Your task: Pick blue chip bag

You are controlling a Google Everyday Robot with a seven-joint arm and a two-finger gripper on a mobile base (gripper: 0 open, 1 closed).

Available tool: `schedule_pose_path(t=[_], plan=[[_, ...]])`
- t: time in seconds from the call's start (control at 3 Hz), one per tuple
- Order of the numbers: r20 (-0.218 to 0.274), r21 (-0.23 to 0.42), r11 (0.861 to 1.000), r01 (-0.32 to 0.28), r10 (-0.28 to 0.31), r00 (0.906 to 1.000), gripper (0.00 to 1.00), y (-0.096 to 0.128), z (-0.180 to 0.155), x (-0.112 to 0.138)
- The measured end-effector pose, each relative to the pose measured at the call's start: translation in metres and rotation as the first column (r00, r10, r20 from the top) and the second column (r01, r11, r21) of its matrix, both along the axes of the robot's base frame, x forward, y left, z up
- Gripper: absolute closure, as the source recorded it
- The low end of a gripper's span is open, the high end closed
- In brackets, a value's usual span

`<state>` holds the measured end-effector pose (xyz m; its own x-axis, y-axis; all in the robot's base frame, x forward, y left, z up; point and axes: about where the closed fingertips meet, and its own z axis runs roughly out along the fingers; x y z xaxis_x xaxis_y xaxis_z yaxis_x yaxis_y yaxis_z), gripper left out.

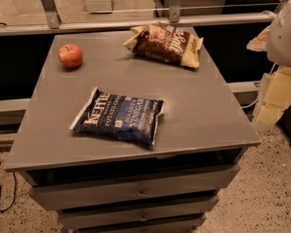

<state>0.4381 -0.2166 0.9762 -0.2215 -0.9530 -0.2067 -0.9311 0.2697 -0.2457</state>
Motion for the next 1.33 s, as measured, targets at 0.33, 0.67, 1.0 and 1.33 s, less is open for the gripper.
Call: schedule_pose_path(t=[0.33,0.67,1.0,1.33], plan=[[0.004,0.004,1.000,-0.001,0.001,1.0000,0.00,0.001,0.001,0.001],[0.004,0.090,0.995,-0.033,0.033,0.9995,0.00,0.021,-0.012,0.011],[-0.016,0.271,0.959,-0.079,0.086,0.9961,0.00,0.078,-0.046,0.039],[-0.037,0.429,0.897,-0.108,0.136,0.9900,0.00,0.140,-0.071,0.058]])
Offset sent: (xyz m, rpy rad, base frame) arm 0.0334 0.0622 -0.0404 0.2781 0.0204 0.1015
